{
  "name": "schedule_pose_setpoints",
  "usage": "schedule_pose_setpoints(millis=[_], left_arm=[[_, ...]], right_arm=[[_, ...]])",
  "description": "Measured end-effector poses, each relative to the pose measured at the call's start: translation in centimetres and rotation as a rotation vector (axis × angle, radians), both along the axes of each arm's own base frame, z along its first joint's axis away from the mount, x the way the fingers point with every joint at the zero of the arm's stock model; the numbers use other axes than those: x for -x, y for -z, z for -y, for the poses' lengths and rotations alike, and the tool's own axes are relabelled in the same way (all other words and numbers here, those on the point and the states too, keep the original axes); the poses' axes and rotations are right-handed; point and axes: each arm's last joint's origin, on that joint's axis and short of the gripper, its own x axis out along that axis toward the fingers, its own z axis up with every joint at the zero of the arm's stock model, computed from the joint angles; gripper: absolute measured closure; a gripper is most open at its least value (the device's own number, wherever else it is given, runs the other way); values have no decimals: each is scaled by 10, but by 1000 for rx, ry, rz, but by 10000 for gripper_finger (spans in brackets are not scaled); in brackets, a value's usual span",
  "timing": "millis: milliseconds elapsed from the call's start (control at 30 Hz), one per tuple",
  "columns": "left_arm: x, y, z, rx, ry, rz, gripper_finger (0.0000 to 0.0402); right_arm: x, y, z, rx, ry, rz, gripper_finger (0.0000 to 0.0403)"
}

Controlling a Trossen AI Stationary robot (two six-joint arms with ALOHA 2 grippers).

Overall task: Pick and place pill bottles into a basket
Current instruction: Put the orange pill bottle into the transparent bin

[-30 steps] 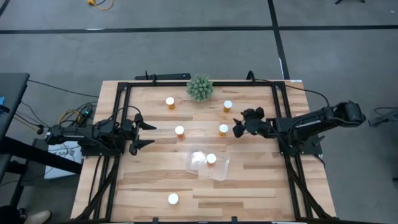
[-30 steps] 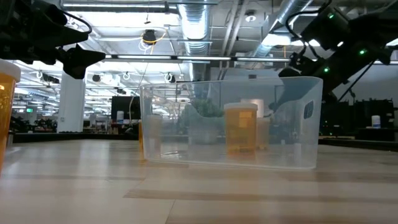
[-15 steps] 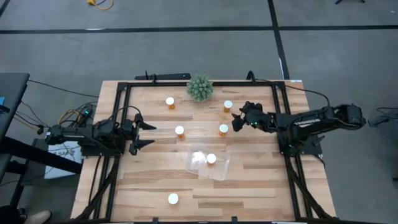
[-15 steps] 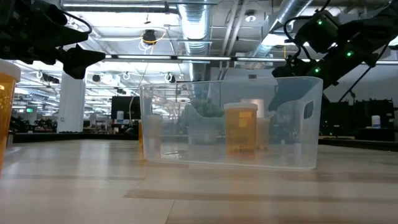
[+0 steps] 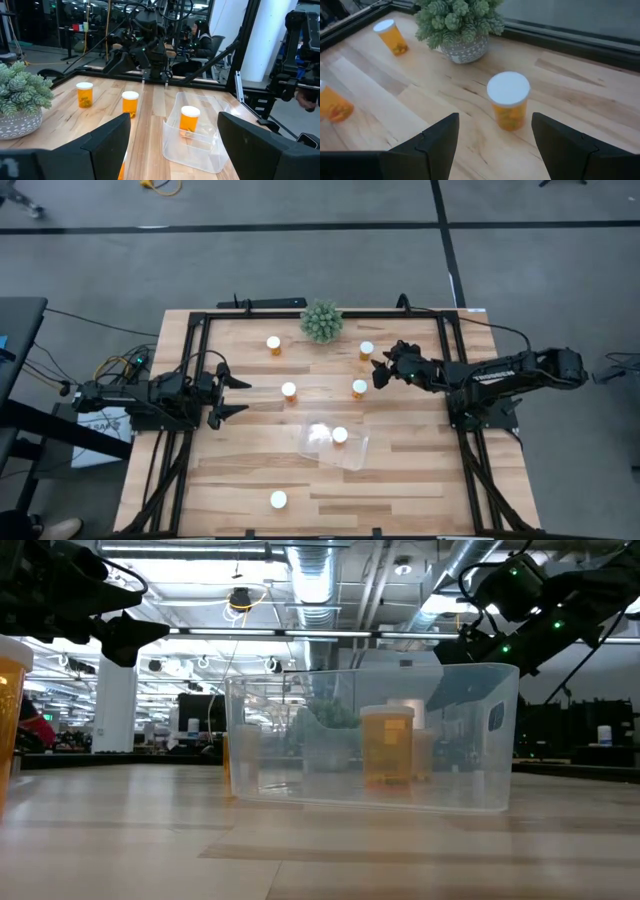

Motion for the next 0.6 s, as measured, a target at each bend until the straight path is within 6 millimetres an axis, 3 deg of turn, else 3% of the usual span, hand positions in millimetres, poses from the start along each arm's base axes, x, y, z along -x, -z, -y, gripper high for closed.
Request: schedule_pose_setpoints(millis=[367,600], left_arm=[[0,0,0,2,0,1,111],[0,0,0,2,0,0,111]], right_arm=[[1,2,4,-201,-28,82,158],[1,2,8,-118,-69,23,158]])
